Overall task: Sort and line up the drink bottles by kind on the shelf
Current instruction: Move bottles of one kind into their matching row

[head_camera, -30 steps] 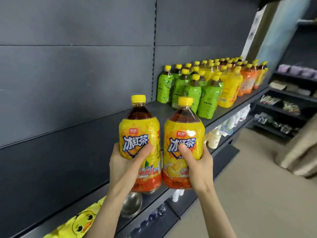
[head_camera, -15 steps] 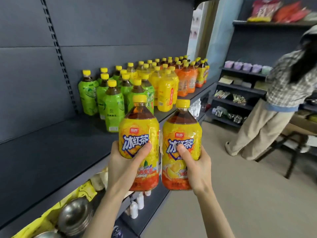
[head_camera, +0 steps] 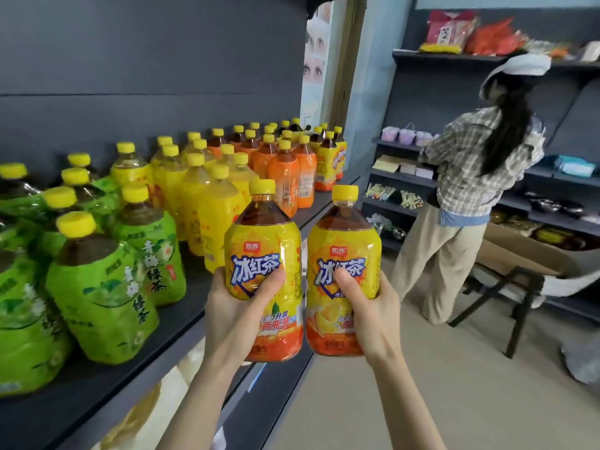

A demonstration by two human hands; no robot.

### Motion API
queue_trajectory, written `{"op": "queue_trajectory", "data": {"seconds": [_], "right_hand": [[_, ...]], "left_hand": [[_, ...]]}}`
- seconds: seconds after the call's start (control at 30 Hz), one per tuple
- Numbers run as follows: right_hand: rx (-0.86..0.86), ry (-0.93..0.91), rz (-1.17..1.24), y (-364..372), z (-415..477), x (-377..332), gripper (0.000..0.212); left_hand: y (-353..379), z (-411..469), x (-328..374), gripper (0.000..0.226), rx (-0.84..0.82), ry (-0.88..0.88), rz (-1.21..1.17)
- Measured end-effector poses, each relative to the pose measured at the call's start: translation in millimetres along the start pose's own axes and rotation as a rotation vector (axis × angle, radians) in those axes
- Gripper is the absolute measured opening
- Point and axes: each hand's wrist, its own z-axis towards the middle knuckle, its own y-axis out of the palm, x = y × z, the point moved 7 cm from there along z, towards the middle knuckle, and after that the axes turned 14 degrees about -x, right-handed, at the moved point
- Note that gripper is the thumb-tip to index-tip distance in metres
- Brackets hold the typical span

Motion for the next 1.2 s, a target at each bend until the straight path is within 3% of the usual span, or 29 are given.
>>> {"op": "queue_trajectory", "data": {"seconds": [0.3,0.67,0.83,1.2], "right_hand": [[0.022,0.006,-0.004,-77.5,138.0,39.4,0.064],[-0.187,0.017,-0.041,-159.7,338.6,66.9,0.055],[-0.226,0.029,0.015,-172.5,411.3,90.4,0.064],[-0.397,0.015,0.016,-162.3,575.3,137.6,0.064]], "left_hand": [[99.4,128.9,-38.3,0.074,-0.035,-0.015,0.03],[213.2,271.5,-74.8,0.076,0.174,-0.04,0.036],[237.2,317.7,-90.8,0.067,0.257,-0.051,0.086],[263.3,443.8,-138.8,0.081,0.465,-0.055,0.136]]}}
